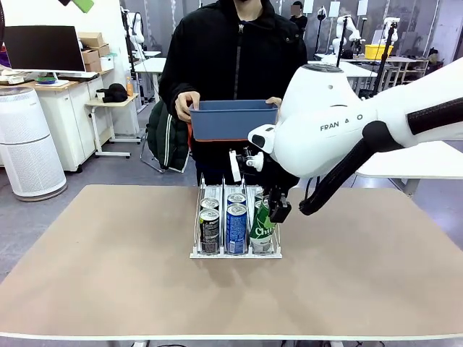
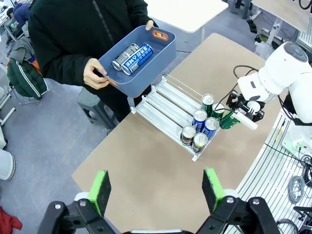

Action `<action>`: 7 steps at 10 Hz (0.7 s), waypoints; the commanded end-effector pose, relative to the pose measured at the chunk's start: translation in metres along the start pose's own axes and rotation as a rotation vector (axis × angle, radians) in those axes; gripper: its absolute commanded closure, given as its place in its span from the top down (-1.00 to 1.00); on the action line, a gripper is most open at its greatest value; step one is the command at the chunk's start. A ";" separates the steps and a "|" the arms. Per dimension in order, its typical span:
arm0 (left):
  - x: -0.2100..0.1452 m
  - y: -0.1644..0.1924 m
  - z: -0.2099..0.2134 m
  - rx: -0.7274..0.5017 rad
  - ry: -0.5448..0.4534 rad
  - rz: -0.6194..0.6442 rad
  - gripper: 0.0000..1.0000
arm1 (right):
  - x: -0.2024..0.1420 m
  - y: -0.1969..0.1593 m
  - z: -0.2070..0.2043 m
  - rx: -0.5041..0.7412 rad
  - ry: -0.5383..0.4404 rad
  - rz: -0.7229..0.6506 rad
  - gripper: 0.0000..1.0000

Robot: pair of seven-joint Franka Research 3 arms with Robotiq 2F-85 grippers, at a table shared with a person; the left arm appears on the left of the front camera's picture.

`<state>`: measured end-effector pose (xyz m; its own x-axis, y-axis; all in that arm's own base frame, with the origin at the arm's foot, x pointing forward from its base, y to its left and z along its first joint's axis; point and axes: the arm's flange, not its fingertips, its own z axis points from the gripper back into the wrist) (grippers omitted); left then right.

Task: Fill the beverage cans into the dispenser.
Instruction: Place the picked Sprite in the line of the Automatic Can Dispenser with the same cans.

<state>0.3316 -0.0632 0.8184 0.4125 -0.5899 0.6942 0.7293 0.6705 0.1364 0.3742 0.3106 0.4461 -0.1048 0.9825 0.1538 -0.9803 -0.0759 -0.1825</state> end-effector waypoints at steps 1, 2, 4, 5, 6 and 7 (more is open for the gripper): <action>-0.001 0.000 -0.001 -0.001 0.002 0.005 1.00 | -0.001 -0.010 -0.003 -0.098 0.043 -0.023 0.16; -0.001 0.000 -0.001 -0.001 0.002 0.005 1.00 | -0.002 -0.011 -0.006 -0.122 0.052 -0.043 0.16; -0.001 0.000 -0.001 -0.001 0.002 0.005 1.00 | -0.004 -0.012 -0.006 -0.145 0.094 -0.060 0.16; -0.001 0.000 -0.001 -0.001 0.002 0.005 1.00 | -0.003 -0.014 -0.008 -0.147 0.099 -0.063 0.16; -0.001 0.000 -0.001 -0.001 0.002 0.005 1.00 | -0.002 -0.016 -0.011 -0.140 0.098 -0.060 0.16; -0.001 0.000 -0.001 -0.001 0.002 0.005 1.00 | -0.002 -0.018 -0.014 -0.128 0.103 -0.054 0.16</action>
<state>0.3316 -0.0632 0.8184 0.4125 -0.5899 0.6942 0.7293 0.6705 0.1364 0.3769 0.3149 0.4388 -0.0453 0.9947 0.0920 -0.9707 -0.0221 -0.2394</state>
